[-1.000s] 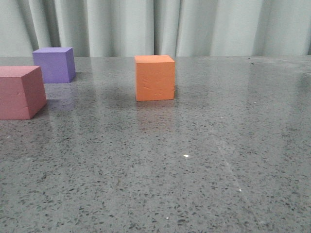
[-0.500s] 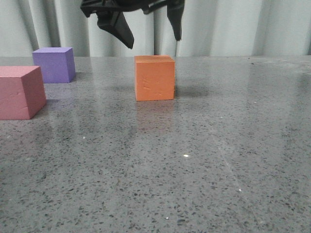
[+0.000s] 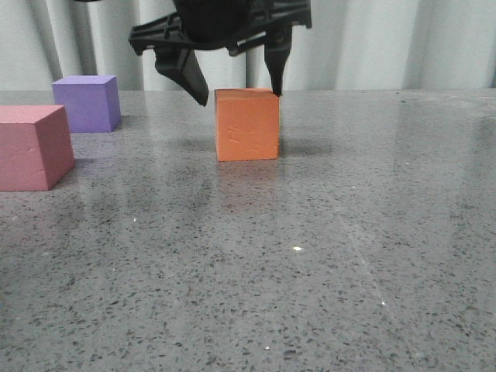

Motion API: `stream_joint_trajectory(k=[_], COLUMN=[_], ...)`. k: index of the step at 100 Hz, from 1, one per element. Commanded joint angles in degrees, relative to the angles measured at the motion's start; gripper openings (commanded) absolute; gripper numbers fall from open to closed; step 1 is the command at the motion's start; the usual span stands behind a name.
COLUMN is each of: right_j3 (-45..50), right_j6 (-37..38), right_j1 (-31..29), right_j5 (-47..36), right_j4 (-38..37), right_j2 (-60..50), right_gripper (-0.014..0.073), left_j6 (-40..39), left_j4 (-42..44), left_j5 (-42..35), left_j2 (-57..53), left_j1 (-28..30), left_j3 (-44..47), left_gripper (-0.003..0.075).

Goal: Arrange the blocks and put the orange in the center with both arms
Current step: 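Lower the left gripper over the orange cube and close it, then lift the orange cube and carry it toward the purple cube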

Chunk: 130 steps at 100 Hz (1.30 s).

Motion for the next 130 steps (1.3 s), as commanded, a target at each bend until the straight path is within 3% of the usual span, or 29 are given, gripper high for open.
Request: stream_joint_trajectory(k=[1,56,67,86,98,107,130], right_j3=[-1.3,-1.3,-1.3,-1.3,-1.3,-1.3,-1.3], right_j6=[-0.3,-0.3,-0.3,-0.3,-0.3,-0.3,-0.3], right_j1=[-0.4,-0.4,-0.4,-0.4,-0.4,-0.4,-0.4], right_j5=[-3.1,-3.1,-3.1,-3.1,-3.1,-3.1,-3.1], right_j4=[-0.5,-0.5,-0.5,-0.5,-0.5,-0.5,-0.5], right_j2=[-0.8,-0.8,-0.8,-0.8,-0.8,-0.8,-0.8], right_gripper=[0.0654,0.0654,0.0654,0.0654,0.0654,0.0654,0.0654], left_j6=[-1.2,-2.1,-2.1,-2.1,-2.1,-2.1,-2.1], left_j4=[0.7,2.0,2.0,2.0,2.9,4.1,8.3], left_j5=[-1.9,0.4,1.3,2.1,3.4,4.6,4.6], left_j2=[-2.3,-1.3,-1.2,-1.2,-1.7,-2.9,-9.0], left_j1=[-0.9,-1.8,-1.8,-1.8,-1.8,-1.8,-0.9], left_j3=[-2.1,-2.1,-2.1,-2.1,-2.1,-2.1,-2.1], left_gripper=[0.0566,0.0556,0.0472,0.0169,0.0038,0.0002,0.0001])
